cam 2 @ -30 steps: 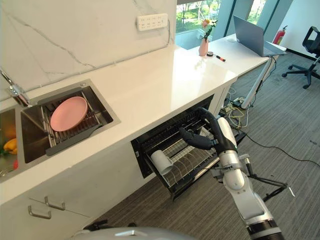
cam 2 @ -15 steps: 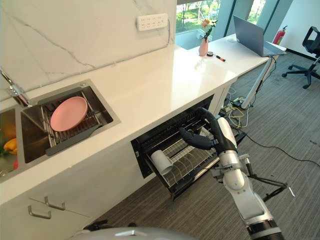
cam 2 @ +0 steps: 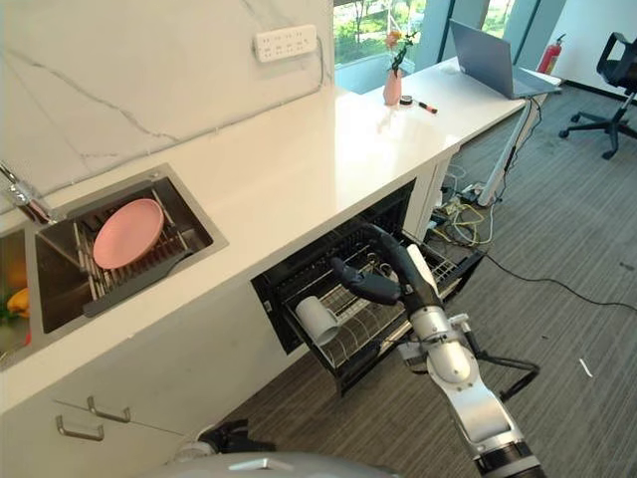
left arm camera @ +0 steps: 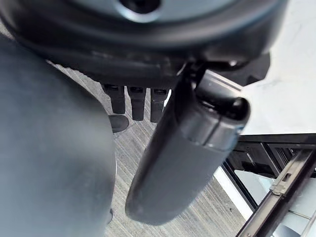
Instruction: Place the dishes in the dishwasher.
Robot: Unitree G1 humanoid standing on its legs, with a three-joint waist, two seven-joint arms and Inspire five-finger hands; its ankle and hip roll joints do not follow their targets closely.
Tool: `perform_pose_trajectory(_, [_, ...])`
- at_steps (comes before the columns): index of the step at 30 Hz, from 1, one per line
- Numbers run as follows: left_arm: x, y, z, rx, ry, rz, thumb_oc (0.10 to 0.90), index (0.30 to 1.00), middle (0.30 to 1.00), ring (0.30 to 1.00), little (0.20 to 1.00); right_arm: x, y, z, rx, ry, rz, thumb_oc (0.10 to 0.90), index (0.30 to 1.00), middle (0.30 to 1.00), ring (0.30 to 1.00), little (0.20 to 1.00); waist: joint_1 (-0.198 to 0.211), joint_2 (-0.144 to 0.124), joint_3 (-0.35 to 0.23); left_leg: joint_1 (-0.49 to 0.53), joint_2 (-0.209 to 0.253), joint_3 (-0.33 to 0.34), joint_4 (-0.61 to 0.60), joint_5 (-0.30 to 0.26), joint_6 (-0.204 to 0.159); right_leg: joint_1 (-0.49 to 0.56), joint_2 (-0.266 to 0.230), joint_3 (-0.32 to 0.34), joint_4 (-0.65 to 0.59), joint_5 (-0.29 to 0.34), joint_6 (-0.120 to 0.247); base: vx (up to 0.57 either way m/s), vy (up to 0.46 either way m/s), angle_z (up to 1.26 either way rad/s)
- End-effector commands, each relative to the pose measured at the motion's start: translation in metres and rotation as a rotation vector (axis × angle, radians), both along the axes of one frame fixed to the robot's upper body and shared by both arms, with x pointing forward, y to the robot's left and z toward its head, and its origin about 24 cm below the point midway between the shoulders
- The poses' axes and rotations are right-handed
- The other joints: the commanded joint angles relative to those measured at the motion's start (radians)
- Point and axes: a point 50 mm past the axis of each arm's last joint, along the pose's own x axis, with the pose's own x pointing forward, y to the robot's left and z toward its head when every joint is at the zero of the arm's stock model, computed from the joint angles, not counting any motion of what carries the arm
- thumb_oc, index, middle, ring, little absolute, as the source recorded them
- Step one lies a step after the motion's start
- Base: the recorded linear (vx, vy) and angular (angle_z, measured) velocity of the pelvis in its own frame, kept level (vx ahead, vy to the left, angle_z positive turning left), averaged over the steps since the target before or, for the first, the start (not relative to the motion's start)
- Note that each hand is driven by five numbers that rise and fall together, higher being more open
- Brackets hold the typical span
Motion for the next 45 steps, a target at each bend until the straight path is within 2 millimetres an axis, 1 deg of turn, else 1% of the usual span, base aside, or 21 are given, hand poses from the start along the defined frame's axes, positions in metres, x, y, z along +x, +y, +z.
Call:
perform_pose_trajectory(1, [-0.001,0.009,-0.001,0.083,0.031,-0.059,0.8,0.9,0.9,0.9,0.9,0.019,0.005,0.109,-0.113,-0.586,-0.022,0.8,0.9,0.9,0.9,0.9,0.018,-0.057,0.061,0.025,0.028,0.14,0.164,-0.127,0.013,-0.085,-0.059,-0.05,0.09,-0.039,0.028,-0.15,0.214,1.47])
perform_pose_trajectory(3, [-0.006,0.012,-0.001,0.081,0.046,-0.026,0.8,0.9,0.9,0.9,0.9,0.019,0.003,0.112,-0.128,-0.596,-0.035,0.8,0.9,0.9,0.9,0.9,0.014,-0.053,0.058,0.032,0.048,0.14,0.162,-0.116,0.007,-0.093,-0.072,-0.064,0.103,-0.036,0.029,-0.08,0.202,1.42])
perform_pose_trajectory(4, [-0.014,0.016,-0.003,0.082,0.078,0.015,0.8,0.9,0.9,0.9,0.9,0.019,-0.004,0.115,-0.141,-0.61,-0.067,0.8,0.9,0.9,0.9,0.9,0.008,-0.048,0.055,0.055,0.114,0.148,0.167,-0.08,-0.009,-0.101,-0.103,-0.085,0.131,-0.034,0.034,-0.07,0.207,0.53])
perform_pose_trajectory(5, [-0.014,0.016,-0.003,0.082,0.079,0.015,0.8,0.9,0.9,0.9,0.9,0.019,-0.004,0.114,-0.141,-0.61,-0.067,0.8,0.9,0.9,0.9,0.9,0.006,-0.047,0.054,0.054,0.115,0.145,0.166,-0.079,-0.011,-0.102,-0.103,-0.088,0.134,-0.037,0.034,-0.1,0.359,0.52])
perform_pose_trajectory(7, [-0.024,0.017,-0.005,0.095,0.107,-0.003,0.8,0.9,0.9,0.9,0.9,0.019,-0.015,0.116,-0.151,-0.619,-0.128,0.8,0.9,0.9,0.9,0.9,-0.009,-0.039,0.042,0.072,0.205,0.166,0.174,-0.005,-0.031,-0.114,-0.144,-0.116,0.168,-0.033,0.046,-0.06,0.343,0.9])
perform_pose_trajectory(10, [-0.033,0.023,-0.005,0.125,0.139,-0.028,0.8,0.9,0.9,0.9,0.9,0.016,-0.031,0.123,-0.187,-0.655,-0.205,0.8,0.9,0.9,0.9,0.9,-0.02,-0.022,0.03,0.098,0.283,0.167,0.173,0.062,-0.076,-0.117,-0.207,-0.155,0.2,-0.02,0.077,-0.05,0.47,1.12])
perform_pose_trajectory(12, [-0.038,0.025,-0.006,0.123,0.155,-0.032,0.8,0.9,0.9,0.9,0.9,0.012,-0.036,0.123,-0.193,-0.655,-0.228,0.8,0.9,0.9,0.9,0.9,-0.021,-0.012,0.025,0.102,0.256,0.139,0.161,0.007,-0.082,-0.11,-0.25,-0.154,0.205,0.008,0.107,-0.03,0.624,1.03])
perform_pose_trajectory(13, [-0.039,0.024,-0.006,0.123,0.16,-0.071,0.8,0.9,0.9,0.9,0.9,0.008,-0.05,0.121,-0.211,-0.636,-0.298,0.8,0.9,0.9,0.9,0.9,-0.024,-0.018,0.02,0.1,0.203,0.158,0.138,-0.108,-0.071,-0.097,-0.317,-0.171,0.199,0.076,0.142,-0.05,0.782,0.88])
perform_pose_trajectory(14, [-0.04,0.025,-0.006,0.126,0.164,-0.077,0.8,0.9,0.9,0.9,0.9,0.007,-0.054,0.117,-0.202,-0.617,-0.322,0.8,0.9,0.9,0.9,0.9,-0.02,-0.032,0.017,0.095,0.157,0.145,0.142,-0.158,-0.052,-0.105,-0.36,-0.16,0.193,0.137,0.161,-0.03,0.595,0.58])
perform_pose_trajectory(15, [-0.04,0.026,-0.006,0.127,0.164,-0.078,0.8,0.9,0.9,0.9,0.9,0.007,-0.054,0.117,-0.202,-0.617,-0.322,0.8,0.9,0.9,0.9,0.9,-0.019,-0.033,0.017,0.094,0.156,0.146,0.143,-0.159,-0.052,-0.106,-0.36,-0.16,0.193,0.137,0.161,-0.03,0.388,0.58])
perform_pose_trajectory(16, [-0.041,0.027,-0.006,0.135,0.169,-0.083,0.8,0.9,0.9,0.9,0.9,0.008,-0.059,0.115,-0.19,-0.614,-0.355,0.8,0.9,0.9,0.9,0.9,-0.015,-0.04,0.023,0.089,0.121,0.133,0.147,-0.18,-0.04,-0.11,-0.394,-0.151,0.203,0.209,0.167,-0.05,0.316,0.42])
perform_pose_trajectory(17, [-0.039,0.03,-0.005,0.137,0.163,-0.078,0.8,0.9,0.9,0.9,0.9,0.01,-0.06,0.112,-0.161,-0.605,-0.373,0.8,0.9,0.9,0.9,0.9,-0.012,-0.045,0.028,0.085,0.101,0.128,0.152,-0.193,-0.022,-0.125,-0.406,-0.132,0.212,0.221,0.161,-0.1,0.438,0.42])
perform_pose_trajectory(19, [-0.037,0.039,-0.003,0.147,0.156,-0.065,0.8,0.9,0.9,0.9,0.9,0.016,-0.063,0.108,-0.117,-0.596,-0.405,0.8,0.9,0.9,0.9,0.9,-0.007,-0.044,0.043,0.077,0.069,0.121,0.157,-0.207,0.015,-0.155,-0.377,-0.059,0.243,0.204,0.144,-0.1,0.428,0.08])
perform_pose_trajectory(21, [-0.037,0.044,-0.002,0.154,0.158,-0.044,0.8,0.9,0.9,0.9,0.9,0.016,-0.069,0.106,-0.09,-0.583,-0.434,0.8,0.9,0.9,0.9,0.9,-0.01,-0.035,0.045,0.089,0.038,0.097,0.136,-0.2,0.043,-0.191,-0.28,0.025,0.278,0.127,0.117,0.02,0.42,0.34])
perform_pose_trajectory(26, [-0.041,0.052,-0.002,0.172,0.19,0.023,0.8,0.9,0.9,0.9,0.9,0.012,-0.092,0.098,-0.053,-0.574,-0.578,0.8,0.9,0.9,0.9,0.9,-0.003,-0.041,0.042,0.123,-0.011,0.019,0.082,-0.197,0.064,-0.212,-0.196,0.054,0.192,0.088,0.109,0.11,0.142,0.63])
perform_pose_trajectory(29, [-0.041,0.051,-0.002,0.169,0.195,0.036,0.8,0.9,0.9,0.9,0.9,0.011,-0.092,0.097,-0.049,-0.585,-0.598,0.8,0.9,0.9,0.9,0.9,0.007,-0.053,0.045,0.135,-0.013,0.015,0.077,-0.2,0.064,-0.208,-0.197,0.044,0.184,0.107,0.117,0.07,-0.066,0.53])
perform_pose_trajectory(32, [-0.04,0.043,-0.003,0.138,0.182,0.008,0.8,0.9,0.9,0.9,0.9,0.015,-0.087,0.1,-0.052,-0.596,-0.577,0.8,0.9,0.9,0.9,0.9,0.014,-0.063,0.043,0.152,-0.003,0.021,0.076,-0.207,0.056,-0.207,-0.196,0.013,0.176,0.113,0.123,0.09,-0.132,0.13])
perform_pose_trajectory(35, [-0.043,0.035,-0.005,0.12,0.185,-0.038,0.8,0.9,0.9,0.9,0.9,0.015,-0.083,0.101,-0.076,-0.589,-0.536,0.8,0.9,0.9,0.9,0.9,0.018,-0.07,0.028,0.17,0.024,0.019,0.085,-0.218,0.04,-0.173,-0.163,0.009,0.15,0.068,0.102,0.15,-0.221,-0.11])
perform_pose_trajectory(40, [-0.046,0.03,-0.006,0.092,0.19,0.005,0.8,0.9,0.9,0.9,0.9,0.011,-0.071,0.098,-0.078,-0.567,-0.436,0.8,0.9,0.9,0.9,0.9,0.014,-0.066,0.01,0.169,0.118,0.001,0.123,-0.125,-0.018,-0.121,-0.063,0.011,0.114,0.009,0.048,0.14,-0.283,-0.04])
perform_pose_trajectory(43, [-0.034,0.028,-0.005,0.096,0.154,0.014,0.8,0.9,0.9,0.9,0.9,0.01,-0.069,0.097,-0.064,-0.567,-0.42,0.8,0.9,0.9,0.9,0.9,0.002,-0.074,0.024,0.116,0.134,0.008,0.213,-0.077,-0.033,-0.088,-0.043,-0.008,0.101,-0.016,0.02,0.04,-0.176,0.08])
perform_pose_trajectory(45, [-0.033,0.028,-0.005,0.097,0.154,0.014,0.8,0.9,0.9,0.9,0.9,0.01,-0.069,0.097,-0.064,-0.568,-0.42,0.8,0.9,0.9,0.9,0.9,-0.003,-0.075,0.025,0.108,0.134,0.002,0.222,-0.079,-0.033,-0.087,-0.043,-0.013,0.1,-0.016,0.019,-0.01,-0.063,0.38])
